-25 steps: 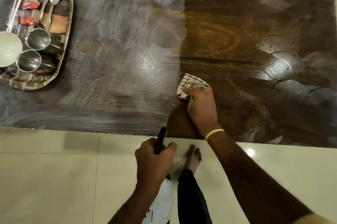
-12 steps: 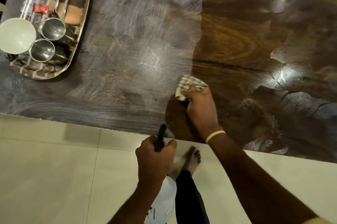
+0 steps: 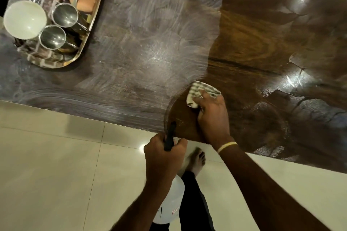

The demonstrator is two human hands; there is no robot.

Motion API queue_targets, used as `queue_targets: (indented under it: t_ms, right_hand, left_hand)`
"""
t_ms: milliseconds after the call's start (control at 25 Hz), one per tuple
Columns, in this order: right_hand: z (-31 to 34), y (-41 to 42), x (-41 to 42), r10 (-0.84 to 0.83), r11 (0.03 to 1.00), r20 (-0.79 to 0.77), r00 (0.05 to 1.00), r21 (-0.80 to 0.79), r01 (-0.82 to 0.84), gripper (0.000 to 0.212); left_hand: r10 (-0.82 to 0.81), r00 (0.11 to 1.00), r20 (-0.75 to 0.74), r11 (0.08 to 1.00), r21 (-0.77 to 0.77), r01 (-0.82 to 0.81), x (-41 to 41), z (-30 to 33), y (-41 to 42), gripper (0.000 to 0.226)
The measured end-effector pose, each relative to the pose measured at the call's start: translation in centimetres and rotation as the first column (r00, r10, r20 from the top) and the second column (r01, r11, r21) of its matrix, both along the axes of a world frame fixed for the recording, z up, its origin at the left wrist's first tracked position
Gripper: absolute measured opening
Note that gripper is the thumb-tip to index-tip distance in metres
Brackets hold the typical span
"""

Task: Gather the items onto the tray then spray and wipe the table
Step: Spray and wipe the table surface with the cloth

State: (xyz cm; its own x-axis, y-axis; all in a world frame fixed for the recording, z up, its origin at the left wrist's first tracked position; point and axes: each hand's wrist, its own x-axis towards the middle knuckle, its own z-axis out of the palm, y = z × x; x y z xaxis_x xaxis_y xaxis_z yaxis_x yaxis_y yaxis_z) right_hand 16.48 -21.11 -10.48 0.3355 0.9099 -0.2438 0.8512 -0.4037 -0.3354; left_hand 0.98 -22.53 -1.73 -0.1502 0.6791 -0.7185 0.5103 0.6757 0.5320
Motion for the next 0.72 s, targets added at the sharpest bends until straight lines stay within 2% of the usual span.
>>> queue_targets:
  t_ms: [40, 120, 160, 240, 360, 440, 520, 600, 680, 720]
  right_hand:
    - [0.3, 0.8, -2.0, 0.124, 0.992, -0.022, 0.992, -0.005, -0.124, 0.042]
    - [0.6, -0.6, -4.3, 0.422, 0.905, -0.063, 0.904, -0.022, -0.424, 0.031]
    - [1.0, -1.7, -3.9, 0.486, 0.872, -0.088, 0.870, -0.021, -0.489, 0.029]
    - [1.9, -3.0, -0.4, 0.417, 0.908, -0.095, 0.904, 0.018, -0.418, 0.032]
    - [0.4, 0.7, 5.9, 0.042, 0.999, 0.003, 0.999, -0.006, -0.042, 0.044]
    - [-0.8, 5.7, 6.5, -0.044, 0.998, 0.068, 0.997, 0.049, 0.041, 0.044]
    - [-1.2, 8.5, 3.4, 0.002, 0.997, 0.004, 1.000, 0.078, -0.002, 0.043]
    - [-0.3, 6.8, 0.2, 0.196, 0.981, -0.055, 0.979, 0.002, -0.196, 0.038]
    - [1.5, 2.5, -0.5, 0.416, 0.908, -0.083, 0.906, -0.017, -0.418, 0.038]
    - [2.2, 1.0, 0.9, 0.440, 0.897, -0.086, 0.894, 0.006, -0.441, 0.041]
  left_hand:
    - [0.005, 1.000, 0.015, 1.000, -0.003, -0.005, 0.2, 0.4, 0.1, 0.026]
    - [0.005, 1.000, 0.025, 1.000, 0.018, -0.006, 0.1, 0.9, 0.5, 0.026]
    - [0.012, 1.000, 0.023, 1.000, 0.021, -0.012, -0.1, 1.1, 0.9, 0.025]
    - [0.036, 0.999, 0.024, 0.999, 0.017, -0.037, -0.8, 1.3, 1.5, 0.024]
    - [0.000, 0.999, 0.045, 0.999, 0.037, -0.002, -1.2, 0.7, 2.1, 0.024]
    - [-0.026, 0.998, 0.058, 0.999, 0.041, 0.024, -1.0, 0.5, 2.2, 0.022]
    - [-0.033, 0.997, 0.068, 0.998, 0.049, 0.030, -0.6, 0.7, 2.7, 0.020]
    - [-0.044, 0.993, 0.106, 0.999, 0.036, 0.040, -0.3, 1.0, 3.4, 0.020]
    - [-0.014, 0.990, 0.139, 0.999, -0.040, 0.020, -0.5, 1.2, 4.4, 0.021]
    - [0.004, 0.989, 0.147, 0.997, -0.078, 0.007, -0.7, 1.2, 4.9, 0.023]
